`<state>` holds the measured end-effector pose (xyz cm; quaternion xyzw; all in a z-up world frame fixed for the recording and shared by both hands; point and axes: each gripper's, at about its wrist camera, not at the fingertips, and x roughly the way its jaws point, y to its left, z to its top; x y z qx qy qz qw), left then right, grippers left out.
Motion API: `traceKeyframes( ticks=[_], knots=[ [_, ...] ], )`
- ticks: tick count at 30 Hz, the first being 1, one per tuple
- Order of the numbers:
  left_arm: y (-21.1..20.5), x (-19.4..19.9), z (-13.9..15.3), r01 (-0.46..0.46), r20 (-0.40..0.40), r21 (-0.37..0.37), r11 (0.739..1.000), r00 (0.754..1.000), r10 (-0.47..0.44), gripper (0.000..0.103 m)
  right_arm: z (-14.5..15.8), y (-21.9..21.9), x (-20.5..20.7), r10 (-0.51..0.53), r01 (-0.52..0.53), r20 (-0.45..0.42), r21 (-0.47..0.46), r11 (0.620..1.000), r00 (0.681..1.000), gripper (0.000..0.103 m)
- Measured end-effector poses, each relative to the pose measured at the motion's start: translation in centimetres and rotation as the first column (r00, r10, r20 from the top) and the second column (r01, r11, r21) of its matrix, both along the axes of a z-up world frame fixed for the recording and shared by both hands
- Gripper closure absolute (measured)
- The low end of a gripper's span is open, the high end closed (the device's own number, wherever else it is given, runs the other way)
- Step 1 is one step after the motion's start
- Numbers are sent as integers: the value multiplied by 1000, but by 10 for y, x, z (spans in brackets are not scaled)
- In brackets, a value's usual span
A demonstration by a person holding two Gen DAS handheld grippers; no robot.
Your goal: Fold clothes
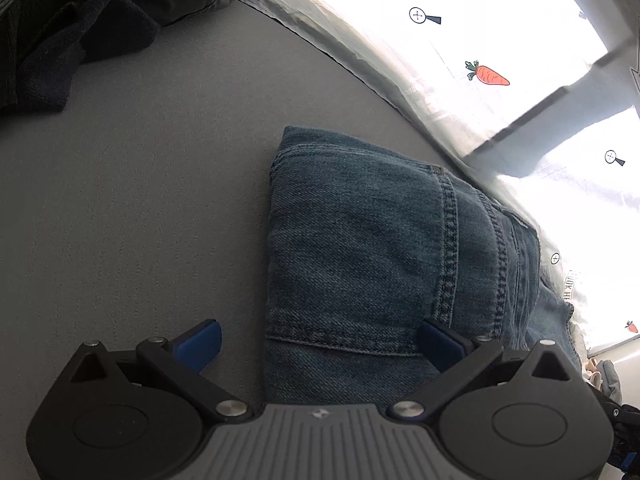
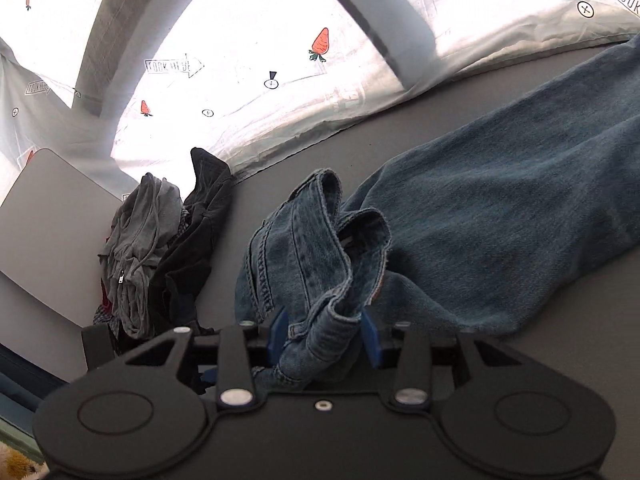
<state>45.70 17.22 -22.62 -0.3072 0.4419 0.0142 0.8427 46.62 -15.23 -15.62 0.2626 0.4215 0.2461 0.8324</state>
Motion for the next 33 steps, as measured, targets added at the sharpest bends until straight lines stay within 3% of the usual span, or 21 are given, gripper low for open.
traceKeyframes(
  ticks=[5,12,18,23,27,30,32,33],
  knots=[
    [1,6,1,26,-4,9,1000,1000,-26,0,-15,0,30,-28,29,-21,38,999,999,49],
    [5,4,1,54,7,-11,998,999,-54,0,-50,15,84,-4,17,-75,179,984,997,19],
    [6,4,1,61,12,-12,998,998,-61,0,-62,29,107,28,-14,-103,129,992,994,16],
    [6,3,0,60,12,-11,998,998,-59,0,-59,40,112,79,-64,-68,202,977,995,21],
    [6,4,0,60,10,-11,998,998,-60,0,-51,56,115,102,-102,-10,-26,994,995,22],
    [6,3,0,58,11,-8,998,998,-58,0,-55,49,116,109,-105,-39,76,992,993,22],
    [5,4,0,56,9,-4,998,998,-56,0,-56,50,115,127,-121,-38,129,984,991,30],
    [5,4,0,56,8,-4,998,998,-56,0,-55,52,114,140,-134,-29,142,981,990,39]
  ],
)
